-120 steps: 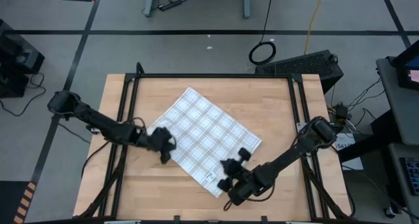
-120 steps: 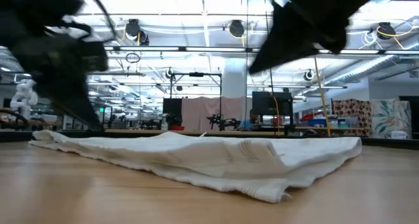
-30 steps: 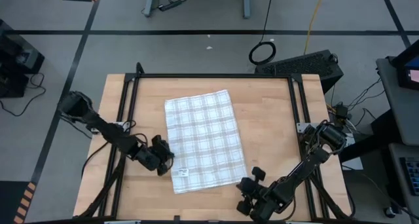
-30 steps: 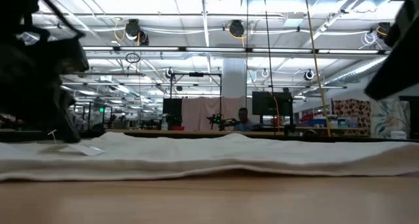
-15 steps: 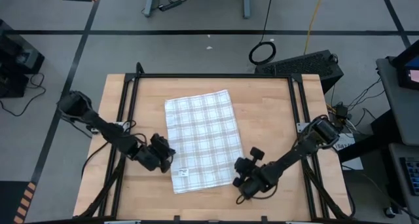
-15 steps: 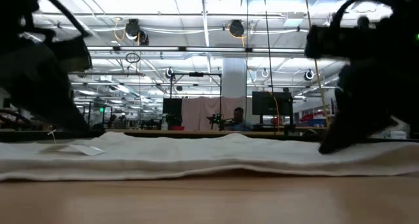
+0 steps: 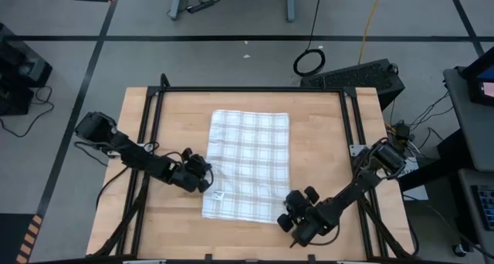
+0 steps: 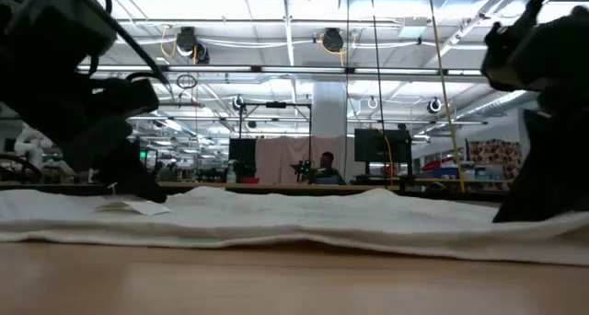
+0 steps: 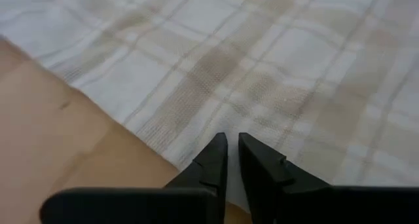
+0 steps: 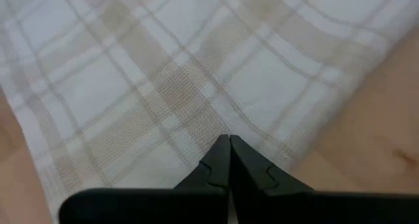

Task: Roll towel
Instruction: Roll the towel

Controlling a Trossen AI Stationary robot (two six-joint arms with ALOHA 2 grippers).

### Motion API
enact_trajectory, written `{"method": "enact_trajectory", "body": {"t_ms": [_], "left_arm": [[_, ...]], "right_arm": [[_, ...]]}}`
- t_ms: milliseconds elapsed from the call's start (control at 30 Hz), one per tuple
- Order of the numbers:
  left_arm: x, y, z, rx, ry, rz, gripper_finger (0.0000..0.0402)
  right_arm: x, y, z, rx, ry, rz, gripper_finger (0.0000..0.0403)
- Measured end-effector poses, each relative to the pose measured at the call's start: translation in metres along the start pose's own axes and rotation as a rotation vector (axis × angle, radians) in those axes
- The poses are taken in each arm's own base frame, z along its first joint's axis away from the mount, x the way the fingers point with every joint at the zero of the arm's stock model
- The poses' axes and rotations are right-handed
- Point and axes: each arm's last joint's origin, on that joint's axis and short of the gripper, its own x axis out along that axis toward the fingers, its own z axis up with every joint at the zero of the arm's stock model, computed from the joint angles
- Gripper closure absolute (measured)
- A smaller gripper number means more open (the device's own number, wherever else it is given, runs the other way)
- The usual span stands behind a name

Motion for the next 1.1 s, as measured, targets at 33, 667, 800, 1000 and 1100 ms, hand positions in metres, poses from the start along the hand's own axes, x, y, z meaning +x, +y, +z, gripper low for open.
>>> {"method": "enact_trajectory", "body": {"t_ms": [33,667,800,1000,1100], "left_arm": [[-0.001,-0.001,0.002,0.001,-0.001,-0.018,0.0357],[-0.070,-0.053,0.006,0.007,-0.141,-0.612,0.0357],[-0.085,-0.061,-0.001,0.013,-0.190,-0.654,0.0348],[-0.090,-0.067,-0.014,0.046,-0.193,-0.648,0.0269],[-0.086,-0.071,-0.021,0.066,-0.187,-0.643,0.0209]], "right_arm": [[-0.001,0.000,-0.001,-0.002,-0.010,0.001,0.0403],[-0.081,0.024,-0.015,-0.553,-0.061,0.171,0.0396],[-0.099,0.025,-0.034,-0.638,-0.117,0.259,0.0382],[-0.105,0.027,-0.041,-0.635,-0.171,0.299,0.0334],[-0.099,0.030,-0.042,-0.639,-0.177,0.300,0.0299]]}}
